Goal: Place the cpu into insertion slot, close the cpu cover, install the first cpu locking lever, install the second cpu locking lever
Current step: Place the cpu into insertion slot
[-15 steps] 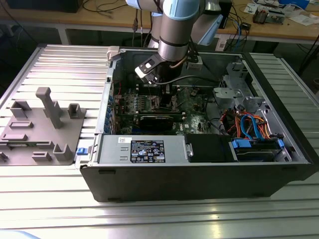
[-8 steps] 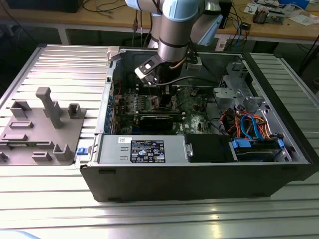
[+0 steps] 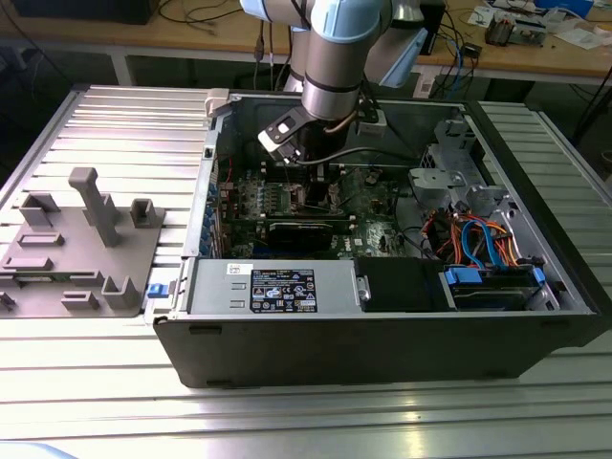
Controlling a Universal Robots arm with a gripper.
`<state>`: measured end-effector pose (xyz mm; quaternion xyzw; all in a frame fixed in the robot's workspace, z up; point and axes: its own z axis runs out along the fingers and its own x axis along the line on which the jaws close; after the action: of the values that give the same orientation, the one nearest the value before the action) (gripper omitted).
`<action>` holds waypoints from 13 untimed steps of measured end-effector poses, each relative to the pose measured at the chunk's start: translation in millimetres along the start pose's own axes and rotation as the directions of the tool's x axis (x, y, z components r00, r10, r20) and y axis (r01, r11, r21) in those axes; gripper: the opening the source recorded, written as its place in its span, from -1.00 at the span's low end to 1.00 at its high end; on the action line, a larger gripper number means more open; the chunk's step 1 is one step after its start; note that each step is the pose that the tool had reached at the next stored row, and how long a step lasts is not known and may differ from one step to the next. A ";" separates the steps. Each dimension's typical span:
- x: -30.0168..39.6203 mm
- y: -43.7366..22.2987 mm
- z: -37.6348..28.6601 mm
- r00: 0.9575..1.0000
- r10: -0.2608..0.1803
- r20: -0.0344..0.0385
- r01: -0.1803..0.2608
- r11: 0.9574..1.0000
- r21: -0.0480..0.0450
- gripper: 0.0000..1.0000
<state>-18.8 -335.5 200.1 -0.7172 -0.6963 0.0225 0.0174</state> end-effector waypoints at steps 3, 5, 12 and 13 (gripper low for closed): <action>0.3 0.0 0.2 1.000 0.000 0.000 0.000 1.000 0.000 0.08; 0.3 0.0 0.7 1.000 0.000 0.000 0.000 1.000 0.000 0.08; 0.4 0.1 1.2 1.000 0.000 0.000 0.000 1.000 0.000 0.08; 0.4 0.0 1.3 1.000 0.000 0.000 0.000 1.000 0.000 0.08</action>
<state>-18.8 -335.1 198.8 -0.7172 -0.6963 0.0226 0.0174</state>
